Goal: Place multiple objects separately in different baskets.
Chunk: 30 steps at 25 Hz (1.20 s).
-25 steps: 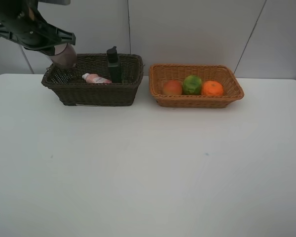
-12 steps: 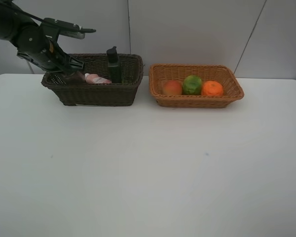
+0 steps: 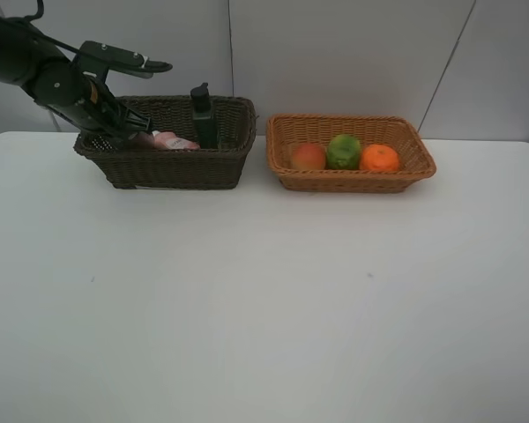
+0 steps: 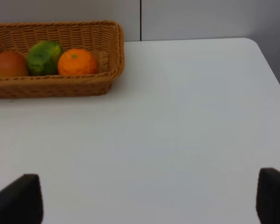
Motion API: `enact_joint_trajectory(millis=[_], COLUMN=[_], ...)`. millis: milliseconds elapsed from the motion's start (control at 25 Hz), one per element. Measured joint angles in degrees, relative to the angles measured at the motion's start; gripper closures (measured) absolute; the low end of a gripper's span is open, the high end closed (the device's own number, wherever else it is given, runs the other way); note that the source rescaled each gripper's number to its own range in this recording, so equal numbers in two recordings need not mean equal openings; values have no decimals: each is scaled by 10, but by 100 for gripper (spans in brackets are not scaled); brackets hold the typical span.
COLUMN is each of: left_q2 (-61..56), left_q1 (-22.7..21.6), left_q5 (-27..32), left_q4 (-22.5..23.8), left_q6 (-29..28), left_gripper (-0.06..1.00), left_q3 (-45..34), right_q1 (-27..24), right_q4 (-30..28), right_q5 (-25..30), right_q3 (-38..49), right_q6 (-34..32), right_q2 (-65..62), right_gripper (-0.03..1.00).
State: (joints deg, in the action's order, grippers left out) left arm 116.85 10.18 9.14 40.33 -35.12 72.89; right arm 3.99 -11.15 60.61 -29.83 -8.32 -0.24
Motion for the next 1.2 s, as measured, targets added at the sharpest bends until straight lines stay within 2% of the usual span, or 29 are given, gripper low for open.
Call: enact_joint_trajectory(millis=[80,120,200,360,440,520,680,880,1200], left_q2=[0,0,2,4,3,-3,-50,-144,-400], left_q1=[-2,-3,-4,-4,-4,-4,-1,0,-8], left_q5=[-5,-4,0,1,1,2,27,92,138], left_q4=[0,0,0,-1,-2,-2,-8,-58,-124], left_q6=[0,0,0,0,0,1,1,1,1], left_gripper=[91,86,69,22,8,3,1,0,0], left_q3=[0,0,0,0,0,0,-1,-14,-179], right_q1=[0,0,0,0,0,0,0,0,0], right_q4=[0,0,0,0,0,0,0,0,0], right_q5=[0,0,0,0,0,0,0,0,0], right_q3=[0,0,0,0,0,0,0,0,0], right_q6=[0,0,0,0,0,0,0,0,0], right_q2=[0,0,0,0,0,0,0,0,0], right_gripper=[-3,-3,-3,-3,-3,-3,-3,-3,-3])
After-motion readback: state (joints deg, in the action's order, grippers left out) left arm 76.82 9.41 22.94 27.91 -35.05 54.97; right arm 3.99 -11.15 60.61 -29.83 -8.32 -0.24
